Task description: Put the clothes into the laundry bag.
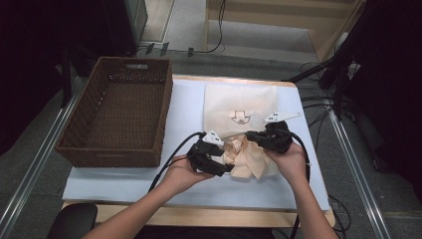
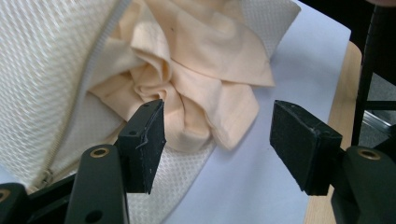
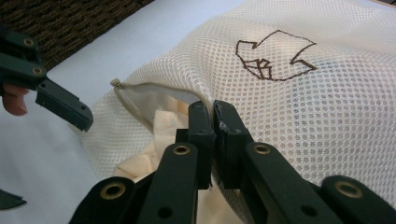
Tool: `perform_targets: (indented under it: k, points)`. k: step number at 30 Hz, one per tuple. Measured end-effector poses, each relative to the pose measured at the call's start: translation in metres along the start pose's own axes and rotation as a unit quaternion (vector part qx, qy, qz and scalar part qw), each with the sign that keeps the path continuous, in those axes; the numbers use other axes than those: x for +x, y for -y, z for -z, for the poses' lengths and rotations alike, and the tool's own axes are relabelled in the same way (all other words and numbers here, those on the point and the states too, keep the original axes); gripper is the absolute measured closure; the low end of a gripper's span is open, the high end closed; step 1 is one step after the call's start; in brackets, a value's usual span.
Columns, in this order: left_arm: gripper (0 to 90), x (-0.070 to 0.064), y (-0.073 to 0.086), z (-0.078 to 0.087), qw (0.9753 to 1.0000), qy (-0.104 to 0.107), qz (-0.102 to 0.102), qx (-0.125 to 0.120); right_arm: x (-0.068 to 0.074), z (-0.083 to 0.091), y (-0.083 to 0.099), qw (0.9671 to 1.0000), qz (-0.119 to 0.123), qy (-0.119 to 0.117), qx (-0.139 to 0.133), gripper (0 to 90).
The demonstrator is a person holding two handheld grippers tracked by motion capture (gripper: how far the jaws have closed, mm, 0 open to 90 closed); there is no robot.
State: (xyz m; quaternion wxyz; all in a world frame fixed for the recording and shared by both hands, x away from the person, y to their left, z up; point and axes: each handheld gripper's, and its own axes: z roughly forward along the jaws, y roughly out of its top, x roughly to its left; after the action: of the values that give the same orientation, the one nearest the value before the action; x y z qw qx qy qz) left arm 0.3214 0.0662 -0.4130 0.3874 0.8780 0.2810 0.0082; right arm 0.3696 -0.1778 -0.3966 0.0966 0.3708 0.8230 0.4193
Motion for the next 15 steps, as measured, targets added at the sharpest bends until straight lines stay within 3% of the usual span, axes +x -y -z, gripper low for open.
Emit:
perform_targets:
  k: [6,10,15]
  points:
    - [27.7,0.005,0.008,-0.015,0.9996,0.007,0.012,0.026,0.001,0.000,0.000,1.0000,0.001,0.000,0.001,87.6]
    - [20.9,0.005,0.010,-0.023,0.9993,0.012,0.029,0.019,0.001,0.000,0.000,1.0000,0.002,0.001,0.001,87.6]
    - [14.6,0.001,0.014,-0.039,0.9990,0.000,0.034,0.030,0.002,0.001,0.000,1.0000,0.001,0.003,0.001,87.6]
